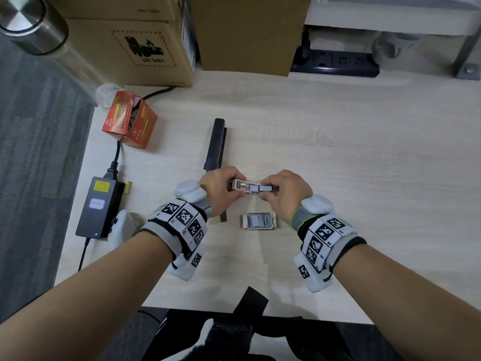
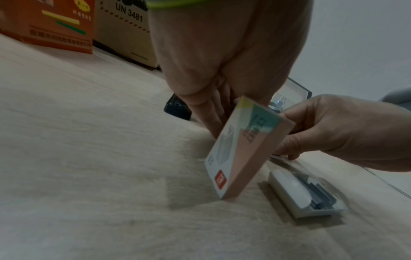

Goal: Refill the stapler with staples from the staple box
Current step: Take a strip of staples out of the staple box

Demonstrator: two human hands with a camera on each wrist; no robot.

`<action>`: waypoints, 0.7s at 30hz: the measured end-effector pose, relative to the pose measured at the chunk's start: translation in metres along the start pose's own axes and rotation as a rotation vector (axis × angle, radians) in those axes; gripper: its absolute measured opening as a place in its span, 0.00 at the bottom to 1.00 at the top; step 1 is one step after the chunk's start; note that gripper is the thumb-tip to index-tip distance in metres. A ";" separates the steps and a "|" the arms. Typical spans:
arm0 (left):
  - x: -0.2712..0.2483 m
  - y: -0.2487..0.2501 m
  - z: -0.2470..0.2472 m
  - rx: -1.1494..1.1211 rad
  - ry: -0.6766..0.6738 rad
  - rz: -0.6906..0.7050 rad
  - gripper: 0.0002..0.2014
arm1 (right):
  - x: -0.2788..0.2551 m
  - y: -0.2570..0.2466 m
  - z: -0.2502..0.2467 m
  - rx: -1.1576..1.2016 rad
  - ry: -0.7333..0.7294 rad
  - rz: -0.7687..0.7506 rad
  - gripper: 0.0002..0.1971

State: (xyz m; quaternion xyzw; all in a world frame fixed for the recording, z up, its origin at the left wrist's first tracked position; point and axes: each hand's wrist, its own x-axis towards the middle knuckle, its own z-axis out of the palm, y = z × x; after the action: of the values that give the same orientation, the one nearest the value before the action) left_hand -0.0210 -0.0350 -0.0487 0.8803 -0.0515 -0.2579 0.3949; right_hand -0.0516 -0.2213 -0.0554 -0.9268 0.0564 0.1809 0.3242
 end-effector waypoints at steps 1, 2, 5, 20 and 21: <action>0.000 0.000 0.000 0.003 -0.002 -0.002 0.08 | 0.000 0.000 0.000 -0.018 -0.012 0.000 0.16; -0.001 0.001 0.000 0.006 -0.002 -0.005 0.08 | 0.001 0.001 0.001 -0.033 -0.018 -0.004 0.20; -0.001 0.002 -0.001 0.006 -0.002 -0.014 0.09 | -0.002 0.003 -0.001 -0.026 0.020 -0.027 0.21; -0.001 0.004 -0.002 0.017 -0.024 -0.034 0.08 | -0.004 0.007 -0.005 -0.123 0.039 -0.176 0.02; -0.002 0.004 -0.002 0.019 -0.024 -0.033 0.09 | -0.003 0.006 -0.005 -0.128 0.027 -0.169 0.03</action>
State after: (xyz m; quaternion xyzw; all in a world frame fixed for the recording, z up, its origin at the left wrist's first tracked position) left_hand -0.0207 -0.0359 -0.0439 0.8815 -0.0438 -0.2744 0.3817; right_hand -0.0545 -0.2292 -0.0538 -0.9494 -0.0294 0.1434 0.2778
